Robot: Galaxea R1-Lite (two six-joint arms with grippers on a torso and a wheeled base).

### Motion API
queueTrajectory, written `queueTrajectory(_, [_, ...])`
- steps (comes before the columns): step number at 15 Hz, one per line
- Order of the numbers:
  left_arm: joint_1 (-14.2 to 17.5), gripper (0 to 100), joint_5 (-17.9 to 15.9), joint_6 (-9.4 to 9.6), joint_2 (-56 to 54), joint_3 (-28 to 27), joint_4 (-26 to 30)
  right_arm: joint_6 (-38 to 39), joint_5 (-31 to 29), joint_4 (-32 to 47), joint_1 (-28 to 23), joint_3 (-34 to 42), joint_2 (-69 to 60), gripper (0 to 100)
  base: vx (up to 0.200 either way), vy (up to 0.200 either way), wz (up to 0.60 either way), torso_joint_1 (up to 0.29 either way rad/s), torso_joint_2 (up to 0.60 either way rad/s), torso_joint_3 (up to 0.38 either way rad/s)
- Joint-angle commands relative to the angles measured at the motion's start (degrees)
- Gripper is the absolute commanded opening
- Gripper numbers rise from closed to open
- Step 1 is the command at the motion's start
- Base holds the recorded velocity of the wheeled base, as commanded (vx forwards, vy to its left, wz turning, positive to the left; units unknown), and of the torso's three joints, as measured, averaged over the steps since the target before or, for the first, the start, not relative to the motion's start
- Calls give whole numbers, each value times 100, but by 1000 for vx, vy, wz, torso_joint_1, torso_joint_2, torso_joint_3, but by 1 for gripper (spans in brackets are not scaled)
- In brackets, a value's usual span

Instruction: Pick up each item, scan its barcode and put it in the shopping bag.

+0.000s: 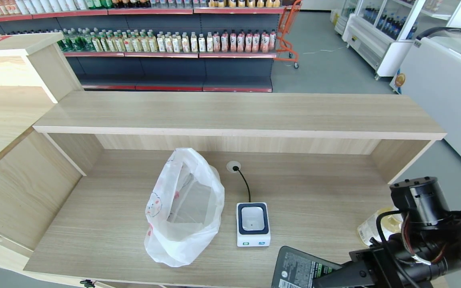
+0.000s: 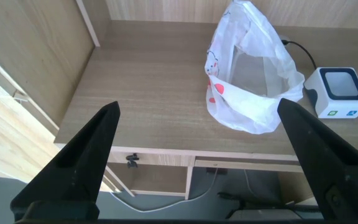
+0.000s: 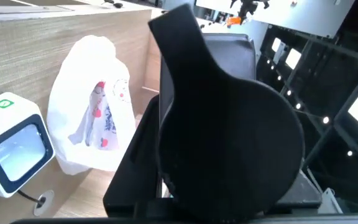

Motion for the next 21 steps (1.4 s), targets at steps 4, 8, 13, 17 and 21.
queueTrajectory(4, [0,100,0,0,-2,1,0,-201,10,-2,-22,-106,250,0,0,0,0,0,0,0])
queueTrajectory(8, [0,100,0,0,-2,1,0,-174,10,-2,-13,-211,268,0,0,0,0,0,0,0])
queueTrajectory(13, [0,100,0,0,-2,1,0,907,-7,34,-101,-167,224,0,0,0,0,0,0,0])
queueTrajectory(17, [0,100,0,0,-2,1,0,3368,-34,-2,-400,-378,-418,0,0,0,0,0,0,0])
queueTrajectory(21, [0,100,0,0,-2,1,0,5618,-1616,16,-2140,-185,-1859,0,0,0,0,0,0,0])
